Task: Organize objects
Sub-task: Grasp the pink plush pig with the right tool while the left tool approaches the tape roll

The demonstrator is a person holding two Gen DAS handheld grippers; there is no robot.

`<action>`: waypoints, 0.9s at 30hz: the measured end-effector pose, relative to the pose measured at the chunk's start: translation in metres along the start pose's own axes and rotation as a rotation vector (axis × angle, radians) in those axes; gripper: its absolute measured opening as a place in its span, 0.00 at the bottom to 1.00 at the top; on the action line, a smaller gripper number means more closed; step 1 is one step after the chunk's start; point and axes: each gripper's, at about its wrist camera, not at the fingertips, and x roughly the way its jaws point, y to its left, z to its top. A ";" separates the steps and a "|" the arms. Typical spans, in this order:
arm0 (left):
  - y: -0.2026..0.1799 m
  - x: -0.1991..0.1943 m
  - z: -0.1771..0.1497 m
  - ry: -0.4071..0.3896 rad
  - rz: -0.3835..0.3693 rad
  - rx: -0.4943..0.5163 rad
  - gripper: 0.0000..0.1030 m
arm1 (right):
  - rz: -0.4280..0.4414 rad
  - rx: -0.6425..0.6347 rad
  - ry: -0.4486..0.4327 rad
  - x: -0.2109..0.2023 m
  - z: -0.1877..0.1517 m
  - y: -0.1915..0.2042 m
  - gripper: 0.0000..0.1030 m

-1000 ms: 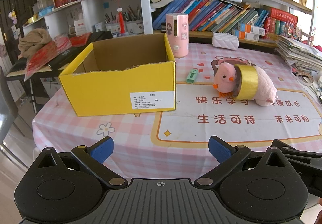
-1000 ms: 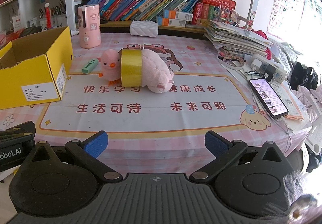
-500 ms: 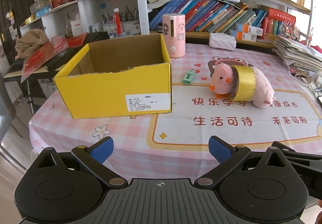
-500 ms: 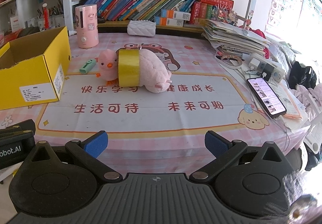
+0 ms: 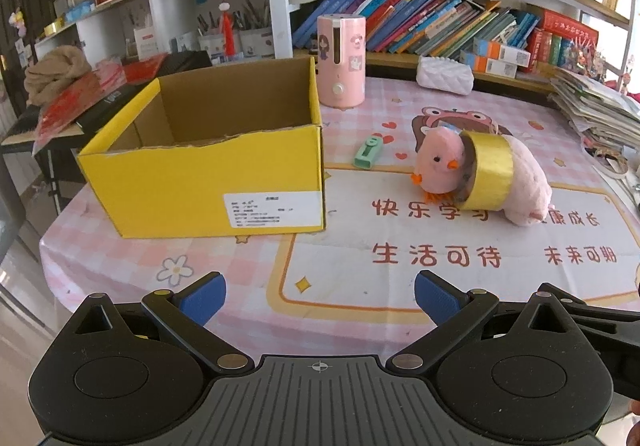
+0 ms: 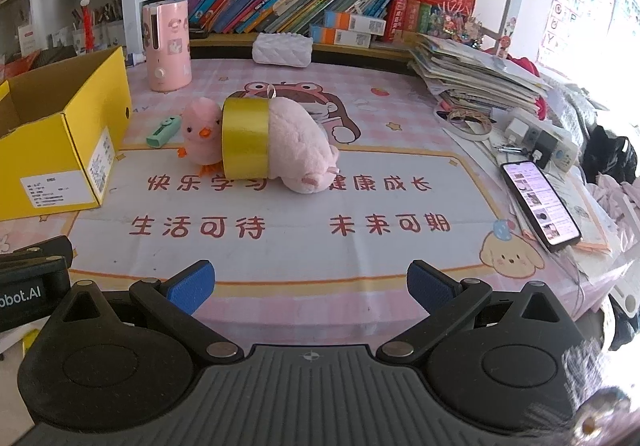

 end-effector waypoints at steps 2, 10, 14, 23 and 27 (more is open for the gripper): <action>-0.004 0.005 0.003 0.005 0.003 -0.001 0.99 | 0.006 -0.005 0.004 0.006 0.004 -0.003 1.00; -0.025 0.025 0.021 0.023 0.005 -0.016 0.99 | 0.031 -0.022 0.019 0.035 0.028 -0.017 1.00; -0.034 0.035 0.029 0.029 0.003 -0.036 0.99 | 0.064 -0.054 0.011 0.048 0.040 -0.027 1.00; -0.054 0.050 0.042 0.014 0.009 -0.102 0.98 | 0.121 -0.206 -0.002 0.083 0.063 -0.041 0.81; -0.061 0.055 0.048 0.006 0.033 -0.121 0.98 | 0.149 -0.259 0.011 0.102 0.069 -0.043 0.80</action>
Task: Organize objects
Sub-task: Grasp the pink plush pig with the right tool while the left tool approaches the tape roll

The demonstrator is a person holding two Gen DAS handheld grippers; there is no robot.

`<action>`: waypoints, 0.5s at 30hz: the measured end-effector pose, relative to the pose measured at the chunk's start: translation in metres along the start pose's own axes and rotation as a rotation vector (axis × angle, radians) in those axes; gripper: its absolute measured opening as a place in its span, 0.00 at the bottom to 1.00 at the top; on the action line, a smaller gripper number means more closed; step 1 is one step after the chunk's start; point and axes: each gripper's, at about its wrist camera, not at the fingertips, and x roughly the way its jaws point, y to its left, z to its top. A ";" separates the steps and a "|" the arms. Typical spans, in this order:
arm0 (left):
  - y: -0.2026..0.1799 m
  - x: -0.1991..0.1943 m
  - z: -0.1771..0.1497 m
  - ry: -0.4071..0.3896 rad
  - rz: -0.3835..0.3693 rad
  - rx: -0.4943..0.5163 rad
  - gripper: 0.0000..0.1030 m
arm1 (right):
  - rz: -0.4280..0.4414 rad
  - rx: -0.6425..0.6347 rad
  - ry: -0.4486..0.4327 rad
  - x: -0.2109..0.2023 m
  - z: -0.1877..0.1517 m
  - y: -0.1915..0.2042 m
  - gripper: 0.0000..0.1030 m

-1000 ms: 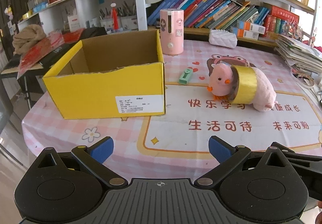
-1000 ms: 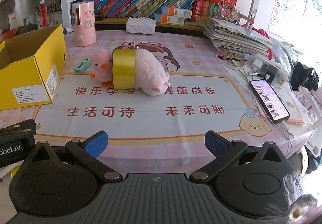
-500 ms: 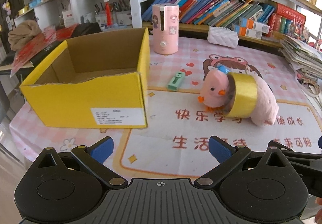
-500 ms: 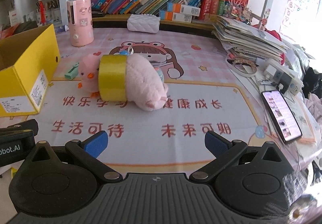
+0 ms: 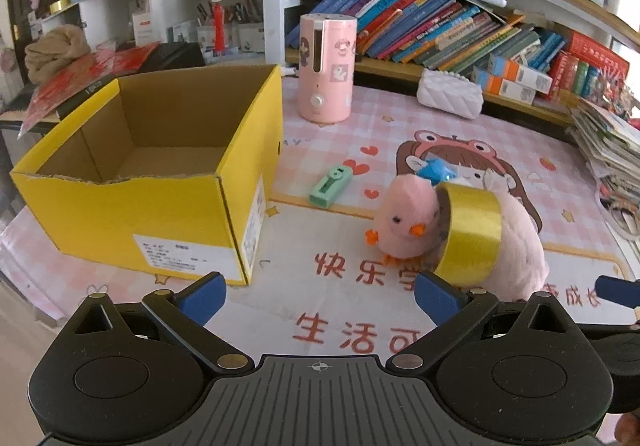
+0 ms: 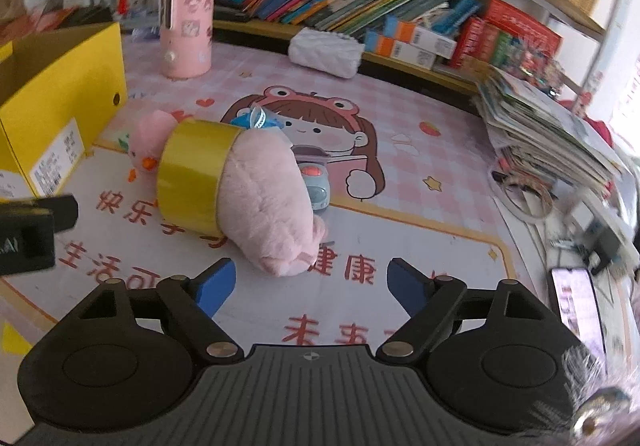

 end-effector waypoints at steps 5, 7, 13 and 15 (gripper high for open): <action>-0.003 0.001 0.004 -0.003 0.044 -0.022 0.98 | 0.057 -0.052 0.002 0.023 0.010 -0.003 0.74; -0.003 0.000 0.004 -0.005 0.064 -0.032 0.98 | 0.079 -0.082 -0.002 0.032 0.013 -0.001 0.74; -0.002 -0.004 0.002 -0.004 0.112 -0.054 0.97 | 0.137 -0.140 0.002 0.053 0.016 0.009 0.58; -0.003 -0.004 0.003 -0.008 0.119 -0.064 0.97 | 0.168 -0.143 -0.015 0.054 0.018 0.008 0.51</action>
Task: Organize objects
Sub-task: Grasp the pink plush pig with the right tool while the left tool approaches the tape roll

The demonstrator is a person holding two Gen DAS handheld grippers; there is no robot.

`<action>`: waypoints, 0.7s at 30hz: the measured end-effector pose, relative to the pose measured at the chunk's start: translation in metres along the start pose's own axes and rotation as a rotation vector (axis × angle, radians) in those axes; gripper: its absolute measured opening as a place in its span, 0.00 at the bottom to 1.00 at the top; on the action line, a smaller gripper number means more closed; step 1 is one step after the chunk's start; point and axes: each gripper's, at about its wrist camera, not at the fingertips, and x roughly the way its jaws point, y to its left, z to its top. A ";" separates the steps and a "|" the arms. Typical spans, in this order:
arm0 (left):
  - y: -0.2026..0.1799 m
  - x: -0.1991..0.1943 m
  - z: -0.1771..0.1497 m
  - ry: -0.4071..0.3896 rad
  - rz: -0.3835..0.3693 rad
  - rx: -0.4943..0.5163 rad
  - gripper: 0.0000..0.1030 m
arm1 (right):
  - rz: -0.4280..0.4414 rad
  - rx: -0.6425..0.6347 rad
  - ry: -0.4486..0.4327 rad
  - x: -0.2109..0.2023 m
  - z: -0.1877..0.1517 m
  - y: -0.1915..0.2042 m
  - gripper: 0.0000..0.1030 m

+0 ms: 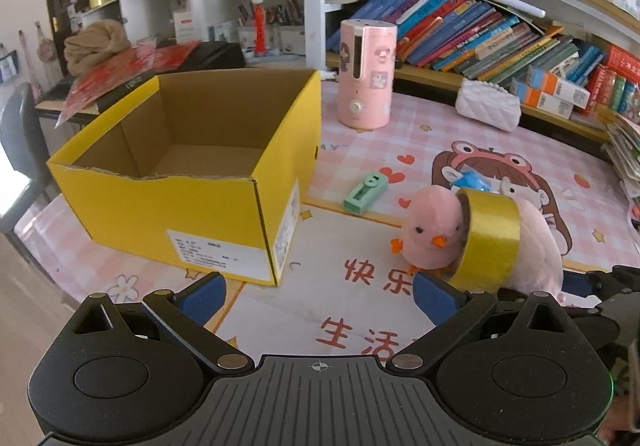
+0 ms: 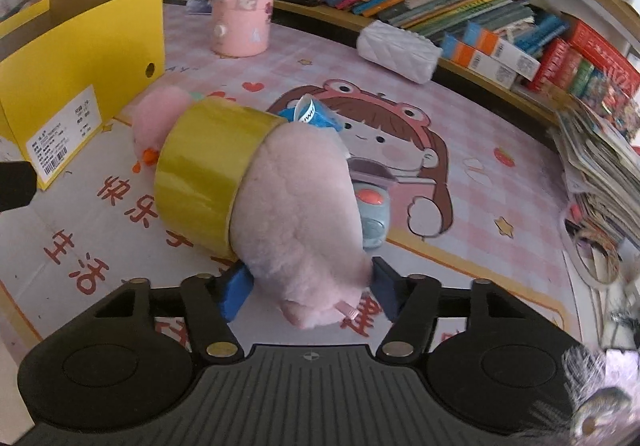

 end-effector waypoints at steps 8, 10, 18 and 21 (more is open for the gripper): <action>-0.028 0.006 0.005 -0.007 -0.057 0.035 0.97 | 0.043 0.101 -0.150 -0.044 0.007 -0.032 0.42; -0.039 0.007 0.005 -0.011 -0.085 0.063 0.97 | 0.040 0.130 -0.165 -0.053 0.005 -0.042 0.41; -0.078 0.012 0.005 -0.005 -0.171 0.131 0.97 | 0.077 0.253 -0.135 -0.072 -0.007 -0.077 0.38; -0.089 0.013 0.004 -0.001 -0.200 0.156 0.97 | 0.074 0.300 -0.241 -0.092 -0.010 -0.090 0.37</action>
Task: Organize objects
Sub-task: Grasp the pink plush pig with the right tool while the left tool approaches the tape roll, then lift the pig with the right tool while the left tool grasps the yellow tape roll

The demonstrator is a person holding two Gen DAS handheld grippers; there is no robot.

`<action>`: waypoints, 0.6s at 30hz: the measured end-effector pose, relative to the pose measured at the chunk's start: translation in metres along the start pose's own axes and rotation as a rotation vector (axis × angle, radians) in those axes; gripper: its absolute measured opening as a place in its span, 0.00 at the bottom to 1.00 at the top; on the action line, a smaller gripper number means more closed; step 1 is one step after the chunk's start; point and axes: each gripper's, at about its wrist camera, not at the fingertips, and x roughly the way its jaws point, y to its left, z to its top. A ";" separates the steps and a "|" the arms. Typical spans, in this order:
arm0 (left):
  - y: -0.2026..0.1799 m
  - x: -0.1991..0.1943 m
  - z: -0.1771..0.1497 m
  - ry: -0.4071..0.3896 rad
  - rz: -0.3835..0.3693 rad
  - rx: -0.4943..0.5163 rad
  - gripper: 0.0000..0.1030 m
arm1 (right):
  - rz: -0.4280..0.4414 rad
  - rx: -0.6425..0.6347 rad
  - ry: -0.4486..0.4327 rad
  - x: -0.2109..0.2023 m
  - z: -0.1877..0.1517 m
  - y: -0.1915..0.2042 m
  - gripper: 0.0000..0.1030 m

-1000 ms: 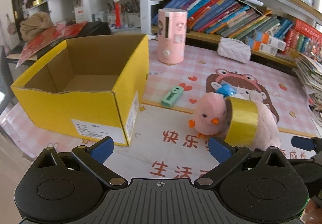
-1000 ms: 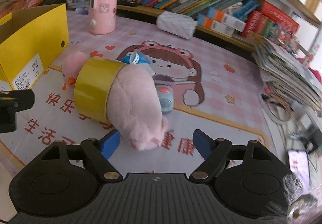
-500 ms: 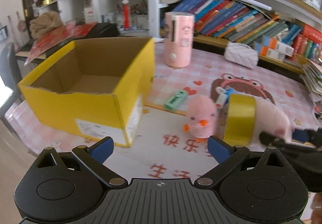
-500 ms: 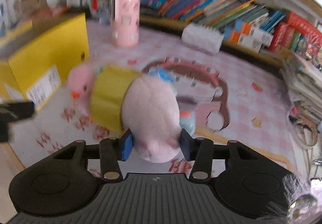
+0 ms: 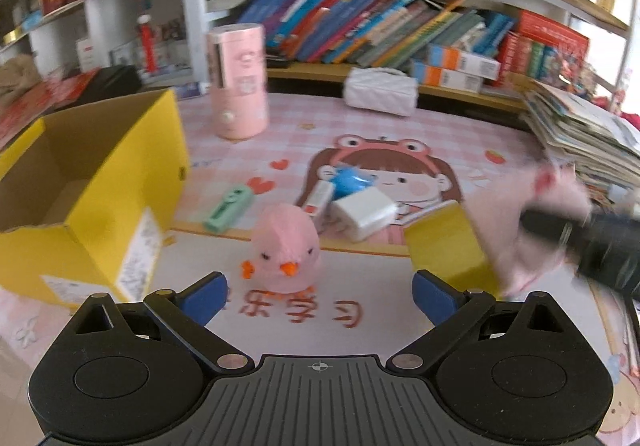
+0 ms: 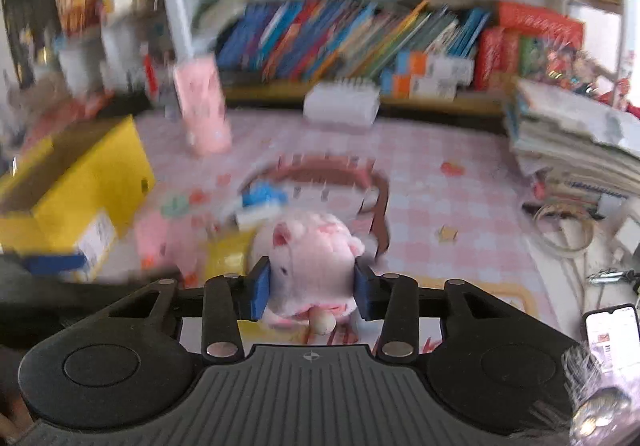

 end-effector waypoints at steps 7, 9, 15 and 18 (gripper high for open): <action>-0.010 0.004 0.001 0.012 -0.035 0.008 0.97 | 0.003 0.024 -0.103 -0.020 0.015 -0.013 0.35; -0.012 0.006 0.000 0.015 -0.056 0.011 0.96 | -0.004 0.026 -0.127 -0.024 0.017 -0.015 0.35; -0.024 0.009 -0.003 0.034 -0.151 0.022 0.96 | -0.136 0.061 -0.166 -0.025 0.015 -0.028 0.35; -0.040 0.011 -0.006 0.057 -0.233 0.089 0.96 | -0.170 0.085 -0.196 -0.030 0.015 -0.038 0.35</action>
